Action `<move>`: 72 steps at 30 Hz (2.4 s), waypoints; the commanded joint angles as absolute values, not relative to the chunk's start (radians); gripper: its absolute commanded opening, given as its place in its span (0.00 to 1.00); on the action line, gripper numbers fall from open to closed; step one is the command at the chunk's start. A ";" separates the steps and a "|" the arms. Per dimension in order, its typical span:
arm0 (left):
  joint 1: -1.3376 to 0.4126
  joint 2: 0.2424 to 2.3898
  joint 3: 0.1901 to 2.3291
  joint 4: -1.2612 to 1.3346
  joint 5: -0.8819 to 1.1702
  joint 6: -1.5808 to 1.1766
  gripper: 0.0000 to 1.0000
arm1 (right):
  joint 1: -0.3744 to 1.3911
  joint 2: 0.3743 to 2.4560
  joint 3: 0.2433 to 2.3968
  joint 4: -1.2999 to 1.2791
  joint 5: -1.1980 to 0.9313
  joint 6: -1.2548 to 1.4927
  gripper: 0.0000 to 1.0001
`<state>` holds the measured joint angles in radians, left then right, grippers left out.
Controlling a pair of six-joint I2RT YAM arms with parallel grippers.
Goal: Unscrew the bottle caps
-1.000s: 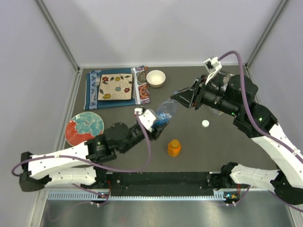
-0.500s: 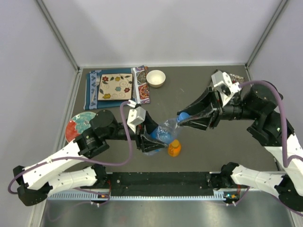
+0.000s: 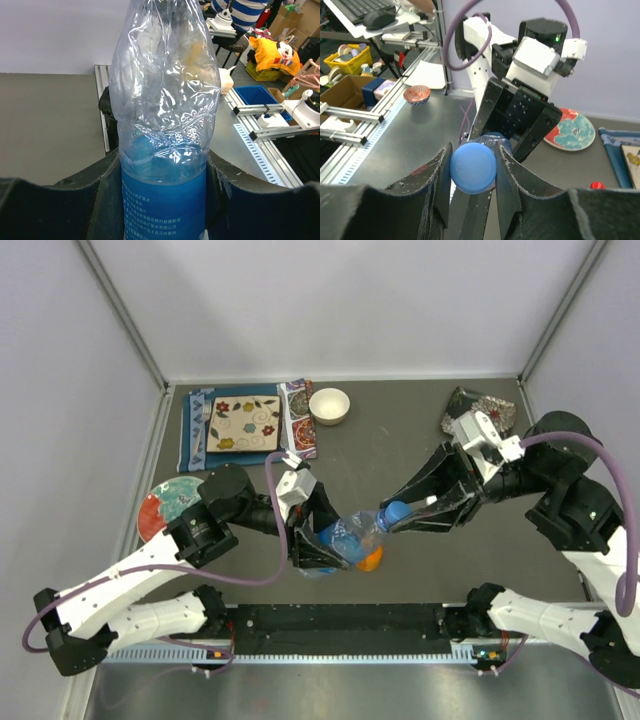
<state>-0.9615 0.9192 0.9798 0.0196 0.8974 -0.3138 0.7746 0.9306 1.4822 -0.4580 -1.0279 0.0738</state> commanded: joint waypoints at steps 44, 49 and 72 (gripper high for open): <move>-0.891 0.488 0.805 -0.141 0.390 -0.210 0.46 | 0.561 1.526 0.908 -0.229 0.344 0.397 0.08; -0.891 0.482 0.792 -0.132 0.385 -0.216 0.46 | 0.538 1.578 0.902 -0.216 0.324 0.419 0.04; -0.893 0.494 0.770 -0.121 0.387 -0.221 0.45 | 0.522 1.657 0.891 -0.227 0.291 0.462 0.53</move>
<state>-0.8936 0.4911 0.7765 -0.1802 0.3943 -0.2111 0.5278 1.6642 0.8982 -0.2226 0.3012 0.4400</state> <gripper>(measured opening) 0.539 0.515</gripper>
